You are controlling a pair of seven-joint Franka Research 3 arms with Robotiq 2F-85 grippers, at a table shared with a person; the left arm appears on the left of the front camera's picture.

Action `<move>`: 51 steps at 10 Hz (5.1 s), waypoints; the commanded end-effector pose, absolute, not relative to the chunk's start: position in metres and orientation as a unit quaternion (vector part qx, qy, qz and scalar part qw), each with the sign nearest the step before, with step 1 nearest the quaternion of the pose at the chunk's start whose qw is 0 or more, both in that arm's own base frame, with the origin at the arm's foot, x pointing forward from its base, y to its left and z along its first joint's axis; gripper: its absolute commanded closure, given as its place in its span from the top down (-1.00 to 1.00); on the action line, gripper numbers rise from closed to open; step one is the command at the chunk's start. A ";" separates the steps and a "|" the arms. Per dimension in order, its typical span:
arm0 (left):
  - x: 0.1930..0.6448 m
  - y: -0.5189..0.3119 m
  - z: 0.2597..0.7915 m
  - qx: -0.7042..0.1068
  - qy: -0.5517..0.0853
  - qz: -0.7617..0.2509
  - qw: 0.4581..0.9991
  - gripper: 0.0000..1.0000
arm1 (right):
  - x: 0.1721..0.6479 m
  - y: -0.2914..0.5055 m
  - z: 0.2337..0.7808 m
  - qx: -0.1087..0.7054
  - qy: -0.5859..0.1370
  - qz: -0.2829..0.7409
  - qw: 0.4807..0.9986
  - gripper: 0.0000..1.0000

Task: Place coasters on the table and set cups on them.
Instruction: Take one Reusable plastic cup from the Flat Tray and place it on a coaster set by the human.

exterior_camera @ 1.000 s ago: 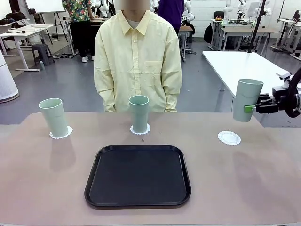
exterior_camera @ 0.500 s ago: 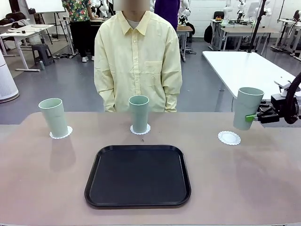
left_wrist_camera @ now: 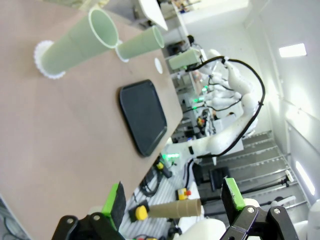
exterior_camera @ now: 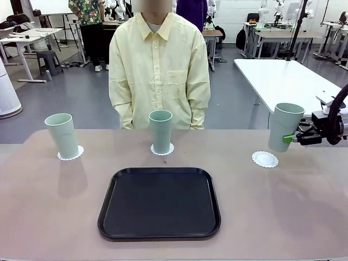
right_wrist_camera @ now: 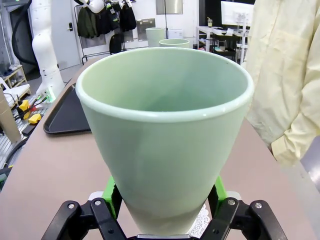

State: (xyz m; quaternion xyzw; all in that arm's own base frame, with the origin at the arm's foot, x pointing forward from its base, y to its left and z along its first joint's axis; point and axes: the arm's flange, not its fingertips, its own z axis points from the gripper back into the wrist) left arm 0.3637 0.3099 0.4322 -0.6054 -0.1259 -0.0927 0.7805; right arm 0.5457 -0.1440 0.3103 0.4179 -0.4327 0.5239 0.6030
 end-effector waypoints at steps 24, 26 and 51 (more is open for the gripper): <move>0.362 0.311 0.434 -0.604 -0.126 -0.092 0.781 1.00 | 0.572 -0.117 0.249 0.426 -0.414 0.572 0.566 0.64; 0.362 0.311 0.434 -0.604 -0.126 -0.092 0.781 1.00 | 0.575 -0.119 0.249 0.426 -0.419 0.572 0.562 0.64; 0.362 0.311 0.434 -0.604 -0.126 -0.092 0.781 1.00 | 0.579 -0.126 0.243 0.451 -0.403 0.557 0.569 1.00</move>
